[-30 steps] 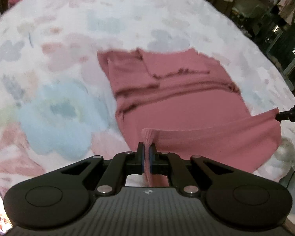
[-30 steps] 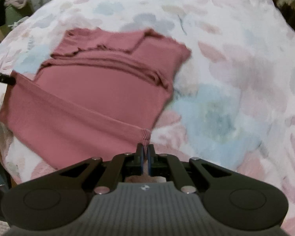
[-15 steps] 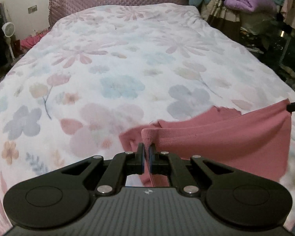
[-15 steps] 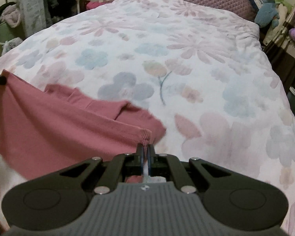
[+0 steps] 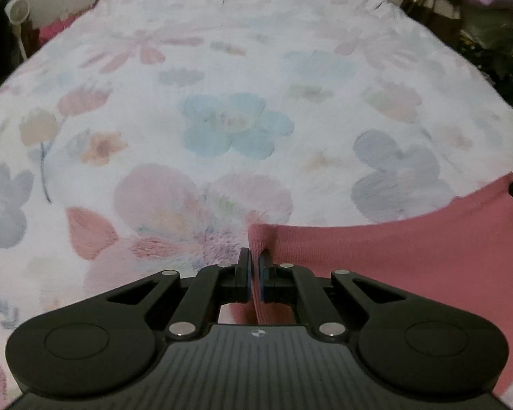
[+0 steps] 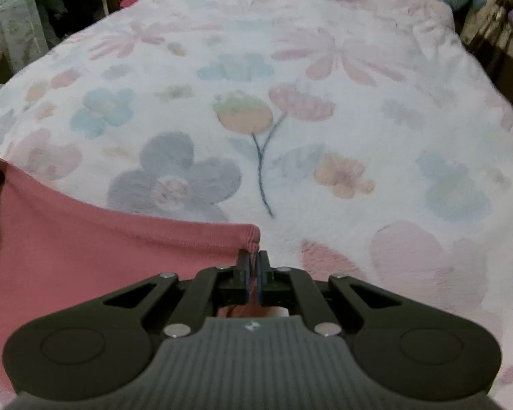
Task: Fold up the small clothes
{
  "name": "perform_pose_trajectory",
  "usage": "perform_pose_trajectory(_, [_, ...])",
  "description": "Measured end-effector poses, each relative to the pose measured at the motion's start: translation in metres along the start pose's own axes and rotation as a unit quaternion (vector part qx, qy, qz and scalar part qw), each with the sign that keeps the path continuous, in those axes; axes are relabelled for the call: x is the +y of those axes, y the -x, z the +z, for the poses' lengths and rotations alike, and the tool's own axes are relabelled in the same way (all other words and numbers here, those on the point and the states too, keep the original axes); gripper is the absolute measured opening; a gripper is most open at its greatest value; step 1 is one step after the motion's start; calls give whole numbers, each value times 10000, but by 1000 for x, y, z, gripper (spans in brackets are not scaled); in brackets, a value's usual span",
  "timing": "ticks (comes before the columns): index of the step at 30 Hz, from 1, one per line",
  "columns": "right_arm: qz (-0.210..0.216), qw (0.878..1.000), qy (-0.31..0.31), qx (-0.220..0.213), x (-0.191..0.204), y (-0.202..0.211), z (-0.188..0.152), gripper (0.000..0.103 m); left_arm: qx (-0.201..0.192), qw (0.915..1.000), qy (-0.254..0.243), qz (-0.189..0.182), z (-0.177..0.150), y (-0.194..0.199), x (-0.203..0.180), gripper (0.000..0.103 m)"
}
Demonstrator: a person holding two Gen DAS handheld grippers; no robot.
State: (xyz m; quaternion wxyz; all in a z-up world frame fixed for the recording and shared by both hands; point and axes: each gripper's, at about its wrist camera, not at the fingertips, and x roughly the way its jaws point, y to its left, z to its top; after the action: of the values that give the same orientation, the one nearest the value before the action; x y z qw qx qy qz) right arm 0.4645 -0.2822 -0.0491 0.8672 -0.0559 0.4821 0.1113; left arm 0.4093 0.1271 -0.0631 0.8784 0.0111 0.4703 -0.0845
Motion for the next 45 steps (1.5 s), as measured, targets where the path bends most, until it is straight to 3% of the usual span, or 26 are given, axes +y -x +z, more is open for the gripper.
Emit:
perform_pose_trajectory(3, [63,9998,-131,97,-5,-23,-6,0,115,9999,8,12,-3,-16,1,7])
perform_pose_trajectory(7, [80,9993,-286,221,-10,-39,-15,2,177,9997,44,176,-9,-25,5,22])
perform_pose_trajectory(9, [-22,9993,-349,164,-13,-37,-18,16,160,9997,106,163,-10,-20,7,29])
perform_pose_trajectory(10, [-108,9992,-370,140,-14,-34,-19,31,139,9997,125,169,-10,-16,8,33])
perform_pose_trajectory(12, [-114,9990,-429,95,-15,-26,-20,30,105,9997,99,210,-11,-5,9,37])
perform_pose_trajectory(21, [304,9981,-362,400,3,27,-51,30,412,9990,-48,-159,-41,44,-11,38])
perform_pose_trajectory(32, [853,9893,-904,764,22,74,-171,30,878,9947,-7,-541,-133,76,-35,38])
perform_pose_trajectory(36, [986,9855,-1108,829,23,72,-201,28,1120,9931,-140,-324,-152,67,-45,37])
perform_pose_trajectory(38, [938,9865,-1061,818,26,69,-209,0,1161,9928,-181,-231,-157,63,-48,32])
perform_pose_trajectory(41, [997,9865,-1139,621,24,78,-212,0,1205,9921,-280,-225,-154,66,-51,12])
perform_pose_trajectory(45, [889,9901,-924,565,24,94,-206,0,1266,9904,-546,-64,-154,70,-58,7])
